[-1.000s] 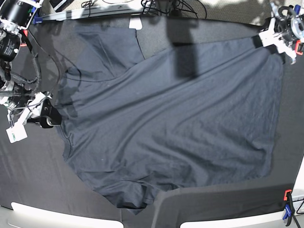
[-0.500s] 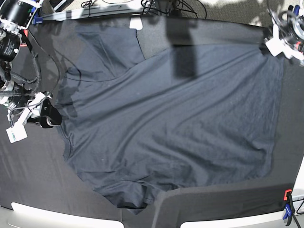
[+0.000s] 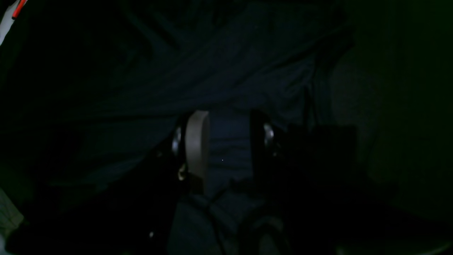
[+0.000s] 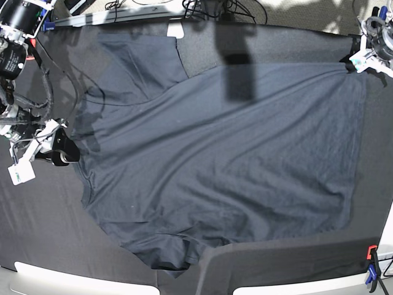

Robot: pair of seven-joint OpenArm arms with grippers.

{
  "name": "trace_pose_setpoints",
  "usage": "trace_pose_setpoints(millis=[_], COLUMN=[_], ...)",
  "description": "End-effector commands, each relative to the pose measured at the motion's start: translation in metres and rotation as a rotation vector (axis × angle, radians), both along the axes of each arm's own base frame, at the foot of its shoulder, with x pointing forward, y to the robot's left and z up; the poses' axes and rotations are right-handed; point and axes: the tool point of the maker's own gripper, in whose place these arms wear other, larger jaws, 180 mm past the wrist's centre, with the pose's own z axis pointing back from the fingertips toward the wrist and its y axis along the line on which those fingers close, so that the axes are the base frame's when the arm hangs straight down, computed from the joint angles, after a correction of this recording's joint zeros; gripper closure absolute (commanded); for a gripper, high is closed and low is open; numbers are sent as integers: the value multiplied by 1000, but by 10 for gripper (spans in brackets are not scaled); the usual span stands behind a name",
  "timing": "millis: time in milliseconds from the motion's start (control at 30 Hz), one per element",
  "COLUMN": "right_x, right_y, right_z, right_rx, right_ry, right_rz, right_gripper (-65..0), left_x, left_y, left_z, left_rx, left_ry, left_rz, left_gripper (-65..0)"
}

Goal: Layout the t-shirt on the table in an organized manner, then fold the t-shirt properly
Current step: 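Hold the shirt corner with the left gripper while the right gripper holds its side, then move the right gripper to the shirt's collar side and grasp it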

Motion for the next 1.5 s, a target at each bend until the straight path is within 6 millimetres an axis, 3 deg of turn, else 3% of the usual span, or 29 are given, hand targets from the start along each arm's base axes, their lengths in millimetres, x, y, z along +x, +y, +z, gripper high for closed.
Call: trace_pose_setpoints(millis=[0,200,400,533,667,800,933,1067,1200,1333,1467], right_x=[6,1,-30,-51,-78,-103,-98,-89,-93,-105,-122], right_y=[0,5,47,61,55,35,19,19,32,50,48], right_z=[17,15,15,24,21,2,2,6,-11,-45,-76], right_rx=[3,-11,-121,-270,-435,-564,-704,-784,-836,-849,-954], right_ry=[-55,-44,-40,-65,-27,63,-31,-113,-114,-91,-11], right_rz=[13,33,192,275,336,358,327,343,425,540,631], right_gripper=[-190,-190,-190,-190,-190,-190,-188,-188,-188,-188,-188], left_x=[4,7,9,9,9,9,9,9,11,10,10], left_y=[7,1,-3,-3,-3,-3,-4,-4,-5,-4,-4], left_z=[5,7,9,9,9,9,8,8,9,8,9], left_rx=[26,-7,-25,-25,-25,-25,-27,-28,-29,-26,-26], left_ry=[-14,-34,-45,-45,-45,-45,-45,-48,-51,-49,-50], left_rz=[-9,-28,-40,-40,-40,-40,-38,-36,-36,-35,-35], left_gripper=[0,0,0,0,0,0,0,0,0,0,0])
